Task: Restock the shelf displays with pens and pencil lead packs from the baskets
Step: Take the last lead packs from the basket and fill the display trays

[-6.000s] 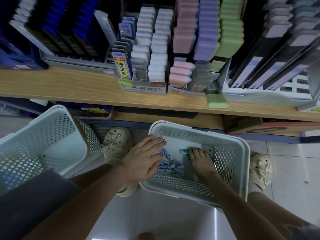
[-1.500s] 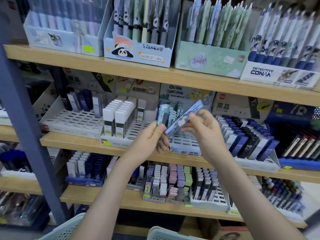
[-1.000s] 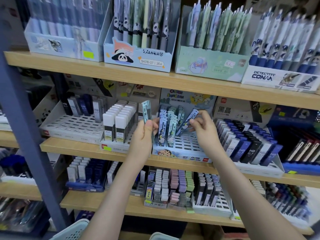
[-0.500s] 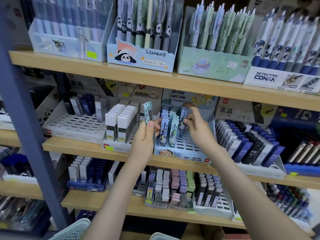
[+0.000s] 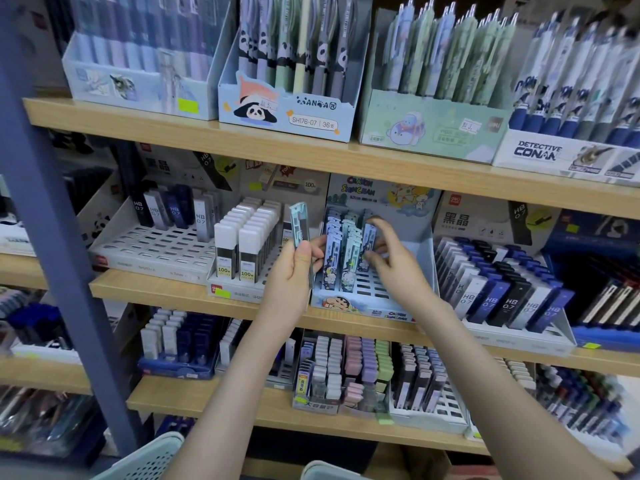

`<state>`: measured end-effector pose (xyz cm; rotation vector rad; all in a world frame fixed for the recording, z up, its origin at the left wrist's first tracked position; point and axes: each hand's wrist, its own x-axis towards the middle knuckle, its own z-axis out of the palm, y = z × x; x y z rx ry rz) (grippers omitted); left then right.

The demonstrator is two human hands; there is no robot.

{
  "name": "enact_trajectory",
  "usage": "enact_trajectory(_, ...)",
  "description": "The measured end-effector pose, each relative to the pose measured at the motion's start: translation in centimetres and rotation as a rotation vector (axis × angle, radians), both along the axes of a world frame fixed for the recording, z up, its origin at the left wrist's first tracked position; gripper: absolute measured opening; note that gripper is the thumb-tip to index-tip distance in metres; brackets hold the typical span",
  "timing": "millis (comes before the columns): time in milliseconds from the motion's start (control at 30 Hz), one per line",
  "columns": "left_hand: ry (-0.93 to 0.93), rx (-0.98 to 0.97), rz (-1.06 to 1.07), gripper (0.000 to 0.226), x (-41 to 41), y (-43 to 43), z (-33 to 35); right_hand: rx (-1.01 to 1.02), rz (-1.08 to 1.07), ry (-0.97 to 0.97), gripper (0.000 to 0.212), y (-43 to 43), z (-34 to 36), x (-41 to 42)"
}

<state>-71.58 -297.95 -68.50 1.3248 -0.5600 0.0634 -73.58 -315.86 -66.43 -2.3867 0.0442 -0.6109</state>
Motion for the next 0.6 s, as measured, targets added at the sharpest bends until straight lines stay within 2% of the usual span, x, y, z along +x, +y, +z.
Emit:
enact_trajectory(133, -0.114, 0.102, 0.179, 0.029, -0.2, 0.4, 0.0, -0.185, -0.124, -0.089, 0.044, 0.2, 0.4, -0.3)
enact_trajectory(200, -0.163, 0.138, 0.198, 0.028, -0.7, 0.7, 0.6, -0.131, -0.132, -0.216, 0.041, 1.3, 0.9, -1.4)
enact_trajectory(267, -0.183, 0.199, 0.055, 0.026, -1.5, 0.9, 1.2, 0.058, 0.006, -0.298, 0.034, 3.1, 1.8, -3.0)
enact_trajectory(367, -0.254, 0.350, -0.088, 0.024, -2.6, 0.4, 1.6, 0.289, 0.266, -0.151, 0.011, 5.0, 2.9, -4.7)
enact_trajectory(400, -0.268, 0.372, -0.097, 0.023, -2.8, 0.2, 1.6, 0.318, 0.277, -0.131, 0.016, 5.1, 3.2, -5.1)
enact_trajectory(467, -0.313, 0.407, -0.037, 0.018, -2.9, -0.2, 1.6, 0.433, 0.254, -0.141, 0.012, 4.4, 3.5, -5.3)
enact_trajectory(533, -0.352, 0.352, 0.151, 0.009, -2.7, -0.3, 1.4, 0.609, 0.244, -0.177, 0.009, 3.3, 3.5, -5.5)
enact_trajectory(600, -0.346, 0.238, 0.350, 0.023, -2.2, -0.3, 1.1, 0.840, 0.267, -0.214, 0.007, 2.2, 3.4, -5.4)
